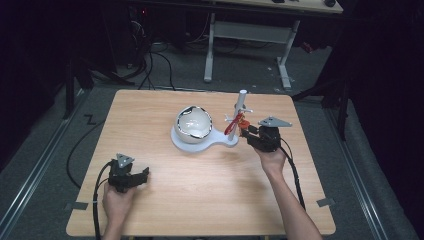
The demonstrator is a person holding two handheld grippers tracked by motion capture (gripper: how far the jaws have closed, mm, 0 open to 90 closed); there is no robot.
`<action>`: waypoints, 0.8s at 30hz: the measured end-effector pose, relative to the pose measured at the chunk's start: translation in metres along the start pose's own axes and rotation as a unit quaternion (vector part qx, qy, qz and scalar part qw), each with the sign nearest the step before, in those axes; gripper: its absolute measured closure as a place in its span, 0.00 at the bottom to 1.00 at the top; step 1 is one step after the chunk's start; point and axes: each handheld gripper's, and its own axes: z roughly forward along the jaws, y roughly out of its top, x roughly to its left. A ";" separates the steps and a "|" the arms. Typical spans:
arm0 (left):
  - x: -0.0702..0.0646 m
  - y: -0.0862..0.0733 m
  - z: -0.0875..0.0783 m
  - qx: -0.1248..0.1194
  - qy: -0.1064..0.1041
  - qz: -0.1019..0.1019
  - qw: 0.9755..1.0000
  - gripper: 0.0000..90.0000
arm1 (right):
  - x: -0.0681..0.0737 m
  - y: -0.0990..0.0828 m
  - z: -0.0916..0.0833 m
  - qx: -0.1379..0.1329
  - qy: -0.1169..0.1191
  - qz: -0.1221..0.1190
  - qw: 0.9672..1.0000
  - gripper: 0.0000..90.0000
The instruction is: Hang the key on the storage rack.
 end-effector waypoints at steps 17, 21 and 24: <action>0.000 0.000 0.000 0.000 0.000 0.002 1.000 0.26 | -0.002 0.004 -0.028 -0.030 -0.015 0.004 0.999 0.57; -0.001 0.000 0.000 0.001 0.000 0.003 1.000 0.26 | -0.005 0.002 -0.038 -0.031 -0.008 0.017 0.999 0.57; -0.001 0.000 0.000 0.001 0.000 0.003 1.000 0.26 | -0.007 -0.002 -0.045 -0.034 -0.010 0.022 0.999 0.57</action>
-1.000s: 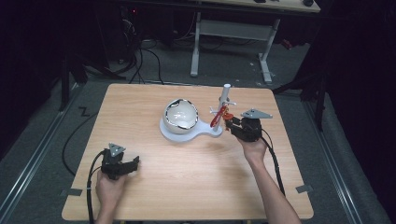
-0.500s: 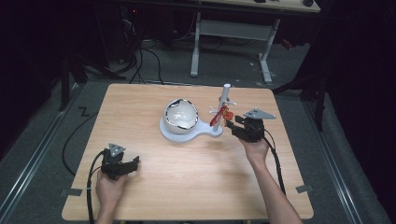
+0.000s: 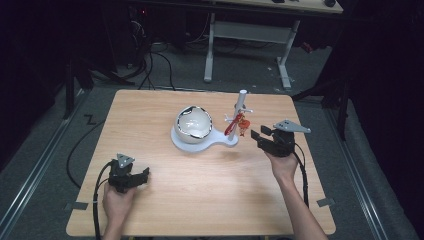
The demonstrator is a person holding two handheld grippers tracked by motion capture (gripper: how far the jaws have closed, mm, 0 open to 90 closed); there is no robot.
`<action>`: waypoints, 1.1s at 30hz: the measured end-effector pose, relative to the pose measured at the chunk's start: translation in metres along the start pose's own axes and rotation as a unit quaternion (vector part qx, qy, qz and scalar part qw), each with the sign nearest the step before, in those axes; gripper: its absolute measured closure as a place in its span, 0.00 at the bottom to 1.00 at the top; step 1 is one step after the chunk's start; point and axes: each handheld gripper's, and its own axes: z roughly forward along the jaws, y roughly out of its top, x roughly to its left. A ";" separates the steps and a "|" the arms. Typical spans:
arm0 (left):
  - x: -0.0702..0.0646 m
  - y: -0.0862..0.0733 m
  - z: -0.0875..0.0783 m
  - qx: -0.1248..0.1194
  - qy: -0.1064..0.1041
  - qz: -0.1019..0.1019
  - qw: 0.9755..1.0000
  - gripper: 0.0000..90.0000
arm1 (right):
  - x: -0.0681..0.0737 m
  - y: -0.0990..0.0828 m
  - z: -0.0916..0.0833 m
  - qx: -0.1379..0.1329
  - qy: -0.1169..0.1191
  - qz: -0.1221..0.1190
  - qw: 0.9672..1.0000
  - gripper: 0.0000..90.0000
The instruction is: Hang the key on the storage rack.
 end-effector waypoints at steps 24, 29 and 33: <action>0.000 0.000 0.000 0.000 0.000 0.000 1.000 0.26 | -0.019 -0.017 -0.035 -0.026 0.015 0.039 0.999 0.59; 0.000 0.000 0.000 0.000 0.000 0.001 1.000 0.26 | -0.022 -0.021 -0.042 -0.038 0.018 0.048 0.998 0.59; 0.000 0.000 0.000 0.000 0.000 0.000 1.000 0.26 | -0.024 -0.025 -0.046 -0.036 0.016 0.049 0.998 0.60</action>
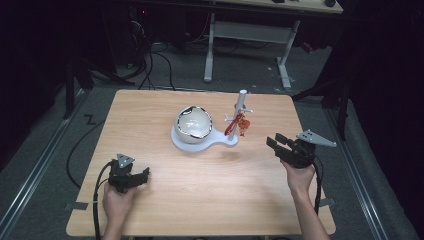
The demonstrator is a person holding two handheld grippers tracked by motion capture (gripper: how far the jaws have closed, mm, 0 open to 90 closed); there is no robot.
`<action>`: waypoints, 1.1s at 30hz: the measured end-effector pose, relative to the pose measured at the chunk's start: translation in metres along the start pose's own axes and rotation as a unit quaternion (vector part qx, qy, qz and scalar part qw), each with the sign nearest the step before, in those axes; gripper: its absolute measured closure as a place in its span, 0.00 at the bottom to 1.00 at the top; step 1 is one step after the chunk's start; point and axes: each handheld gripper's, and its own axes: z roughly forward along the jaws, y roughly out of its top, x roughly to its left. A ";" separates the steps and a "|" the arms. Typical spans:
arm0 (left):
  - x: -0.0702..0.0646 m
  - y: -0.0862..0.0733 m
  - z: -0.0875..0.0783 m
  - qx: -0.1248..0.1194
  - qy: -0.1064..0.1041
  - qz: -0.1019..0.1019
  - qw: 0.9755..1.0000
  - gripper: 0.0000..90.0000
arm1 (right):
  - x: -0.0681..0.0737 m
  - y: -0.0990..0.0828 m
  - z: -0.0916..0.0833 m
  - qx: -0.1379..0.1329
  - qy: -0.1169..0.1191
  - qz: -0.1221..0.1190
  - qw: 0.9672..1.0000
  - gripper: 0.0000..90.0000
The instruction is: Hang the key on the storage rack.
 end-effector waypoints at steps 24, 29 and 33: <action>0.000 0.000 0.000 -0.001 0.000 -0.001 1.000 0.26 | -0.014 -0.029 -0.020 0.004 -0.011 0.020 1.000 0.60; 0.000 0.000 0.000 -0.001 0.000 -0.001 1.000 0.26 | -0.014 -0.035 -0.020 0.006 -0.012 0.024 1.000 0.60; 0.000 0.000 0.000 -0.001 0.000 -0.001 1.000 0.26 | -0.013 -0.039 -0.021 0.006 -0.012 0.024 1.000 0.60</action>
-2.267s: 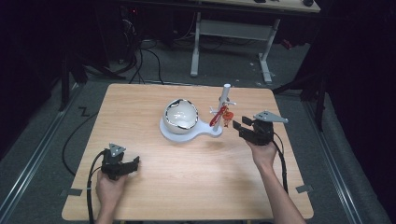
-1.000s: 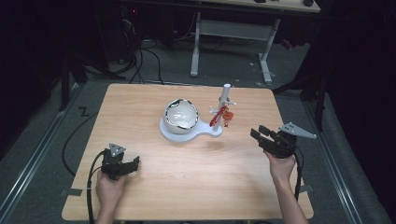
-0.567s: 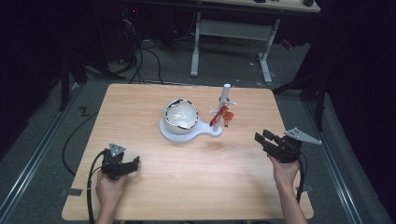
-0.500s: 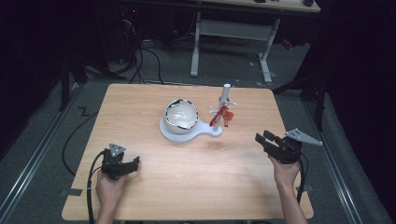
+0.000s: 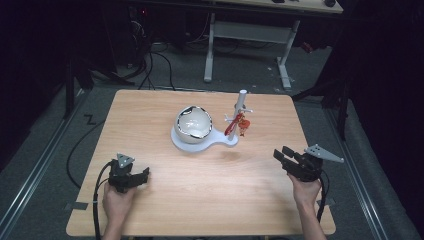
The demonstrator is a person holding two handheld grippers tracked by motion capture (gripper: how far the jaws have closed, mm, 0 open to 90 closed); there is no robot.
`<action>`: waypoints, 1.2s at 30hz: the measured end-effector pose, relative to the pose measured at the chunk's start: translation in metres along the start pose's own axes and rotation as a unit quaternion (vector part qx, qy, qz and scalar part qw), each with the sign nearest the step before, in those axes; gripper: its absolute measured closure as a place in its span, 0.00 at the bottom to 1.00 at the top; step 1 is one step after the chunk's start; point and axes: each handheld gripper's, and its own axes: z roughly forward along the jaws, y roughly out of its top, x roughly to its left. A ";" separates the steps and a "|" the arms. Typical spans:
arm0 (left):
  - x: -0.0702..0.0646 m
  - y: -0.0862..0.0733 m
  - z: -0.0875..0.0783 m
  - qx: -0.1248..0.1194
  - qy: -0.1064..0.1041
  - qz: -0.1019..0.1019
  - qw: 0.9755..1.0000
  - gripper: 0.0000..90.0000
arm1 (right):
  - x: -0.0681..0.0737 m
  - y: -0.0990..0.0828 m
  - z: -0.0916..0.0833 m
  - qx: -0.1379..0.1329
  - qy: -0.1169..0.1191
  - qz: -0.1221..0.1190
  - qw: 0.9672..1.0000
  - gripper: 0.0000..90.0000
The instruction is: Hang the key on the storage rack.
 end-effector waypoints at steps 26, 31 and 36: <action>0.000 0.000 0.000 0.000 0.000 0.000 1.000 0.26 | 0.004 -0.028 0.017 0.037 -0.006 -0.003 0.999 0.62; 0.000 0.000 0.000 0.000 0.000 0.000 1.000 0.26 | 0.005 -0.030 0.023 0.044 -0.008 -0.005 0.999 0.62; 0.000 0.000 0.000 0.000 0.000 0.001 1.000 0.26 | 0.004 -0.032 0.027 0.052 -0.016 -0.007 0.998 0.62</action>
